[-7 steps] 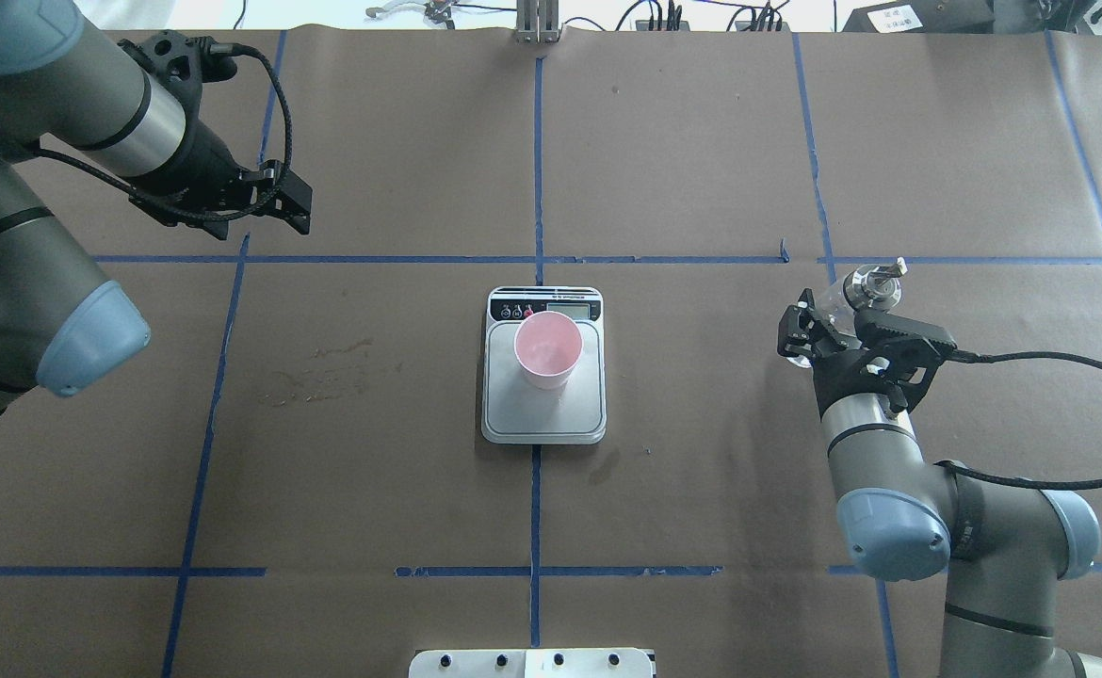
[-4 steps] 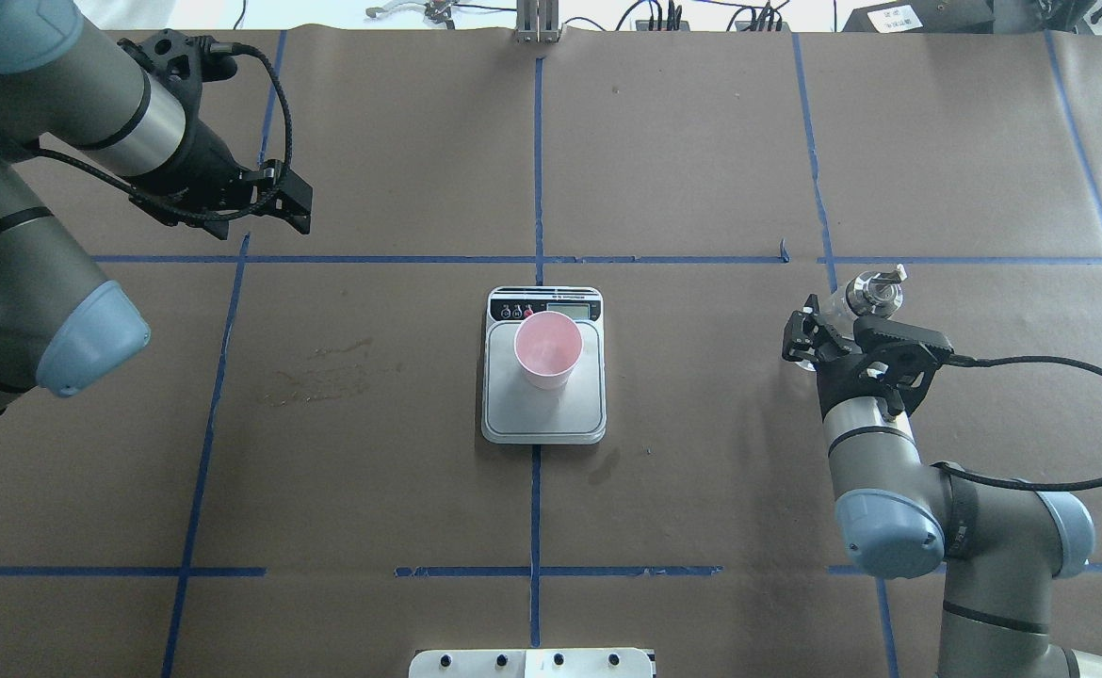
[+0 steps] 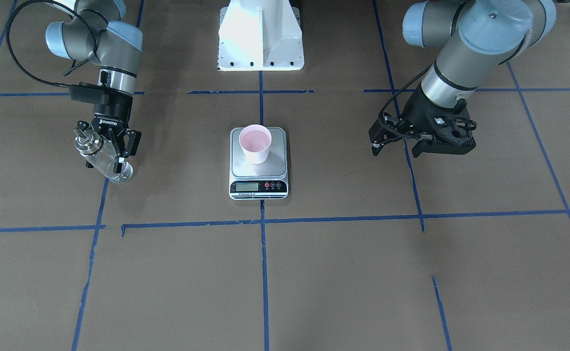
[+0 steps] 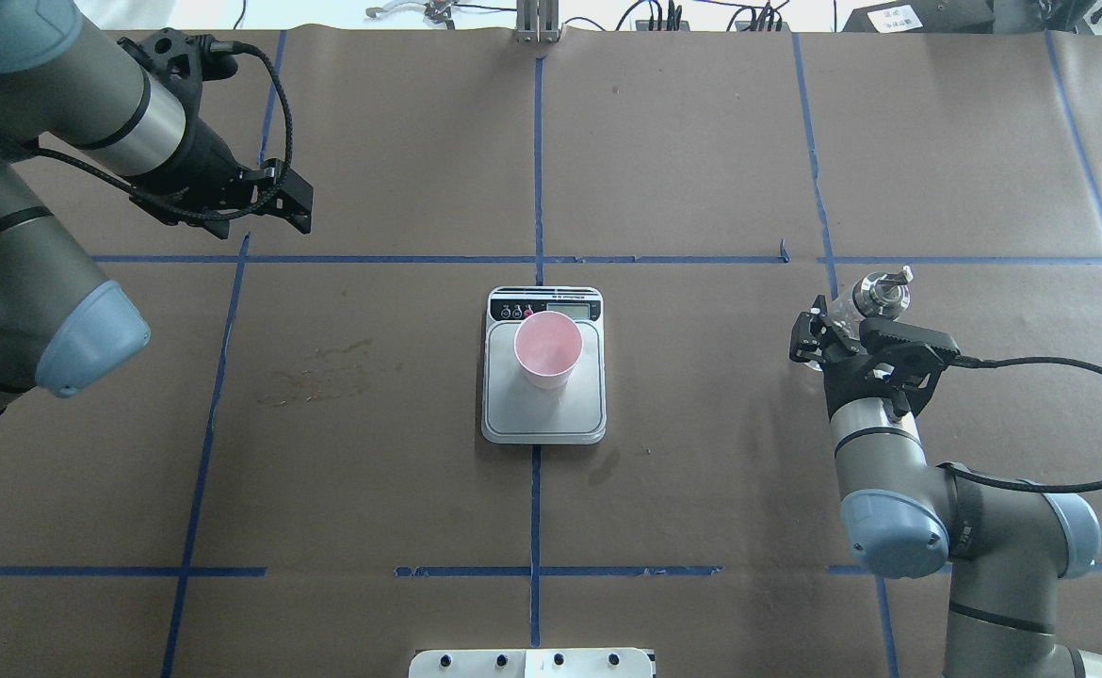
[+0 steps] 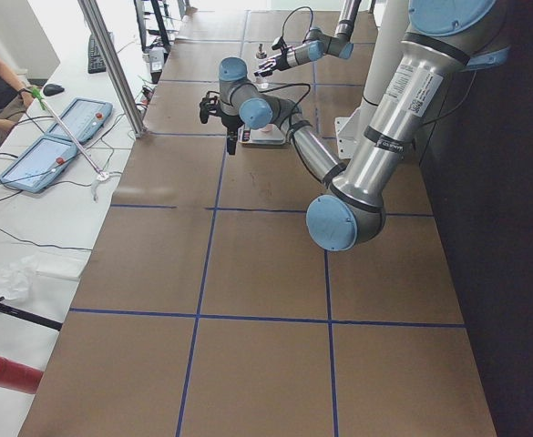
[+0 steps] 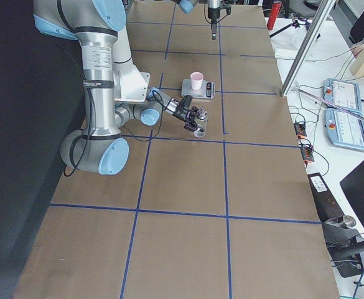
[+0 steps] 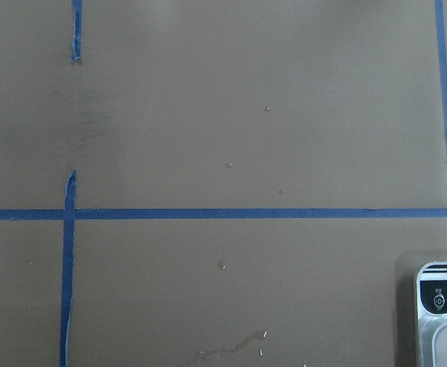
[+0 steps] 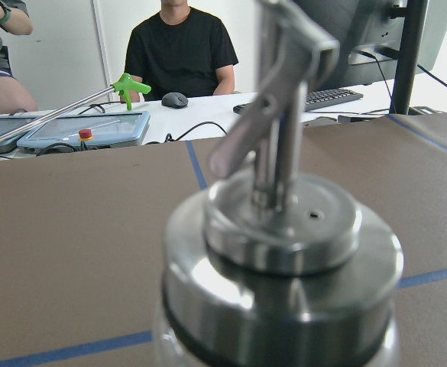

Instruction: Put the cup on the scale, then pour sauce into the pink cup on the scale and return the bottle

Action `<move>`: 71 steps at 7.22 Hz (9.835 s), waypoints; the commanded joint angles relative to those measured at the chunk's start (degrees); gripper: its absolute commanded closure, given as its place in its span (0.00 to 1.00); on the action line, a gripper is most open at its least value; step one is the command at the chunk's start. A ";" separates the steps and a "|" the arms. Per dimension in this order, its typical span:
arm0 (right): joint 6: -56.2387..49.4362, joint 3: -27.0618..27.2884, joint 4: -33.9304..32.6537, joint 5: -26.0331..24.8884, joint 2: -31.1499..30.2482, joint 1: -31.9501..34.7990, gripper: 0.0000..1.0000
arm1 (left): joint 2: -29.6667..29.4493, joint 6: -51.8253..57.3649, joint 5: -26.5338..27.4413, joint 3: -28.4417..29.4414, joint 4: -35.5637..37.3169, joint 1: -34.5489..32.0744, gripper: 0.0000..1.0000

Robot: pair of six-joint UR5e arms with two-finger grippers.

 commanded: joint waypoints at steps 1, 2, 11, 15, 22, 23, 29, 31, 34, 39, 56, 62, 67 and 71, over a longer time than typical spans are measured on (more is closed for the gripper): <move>0.00 -0.06 -0.03 0.06 -0.04 0.00 1.00 | 0.00 0.00 0.00 -0.15 0.00 0.00 0.05; -0.09 -0.06 -0.03 0.15 -0.04 0.00 1.00 | 0.00 0.00 0.00 -0.15 0.00 0.00 0.05; 0.08 2.91 -0.03 -3.79 -6.16 -5.95 0.00 | 0.09 -0.09 0.00 -1.38 0.26 -0.35 0.05; 0.61 9.25 0.14 -2.84 -17.21 -12.90 0.00 | 0.18 -1.41 0.09 -1.73 0.26 -0.53 0.05; -10.93 12.69 0.23 21.92 -27.56 1.63 0.00 | 4.82 12.86 -0.35 -1.03 0.09 -2.70 0.06; -16.73 12.51 0.23 25.17 -26.16 6.29 0.00 | 6.49 17.79 -0.61 -0.94 0.18 -5.86 0.06; -57.01 2.51 -0.56 64.41 -13.25 43.45 0.00 | 13.27 52.10 -9.93 11.43 -0.26 -29.86 0.00; -74.71 -5.12 -0.91 78.75 -9.37 55.85 0.00 | 13.79 52.20 -9.23 15.48 0.00 -35.54 0.00; -93.08 -7.97 -22.85 88.56 1.75 66.76 0.00 | 13.00 58.49 -9.32 21.72 -0.09 -40.87 0.00; -102.31 -7.44 -37.03 89.71 4.71 70.23 0.00 | 17.57 58.54 -13.02 17.28 0.87 -32.65 0.00; -102.40 -6.74 -29.65 93.32 0.14 70.14 0.00 | 24.43 58.45 -9.14 13.82 4.66 -37.62 0.00; -102.40 -6.21 -29.74 93.58 -0.56 70.14 0.00 | 25.23 56.18 -9.05 15.76 5.27 -37.79 0.00; -102.40 -5.51 -29.65 94.28 -1.53 70.14 0.00 | 24.61 45.88 -8.44 15.14 4.75 -37.70 0.00; -102.40 -5.24 -29.65 95.25 -1.71 70.14 0.00 | 24.35 45.88 -8.35 15.05 4.75 -37.62 0.00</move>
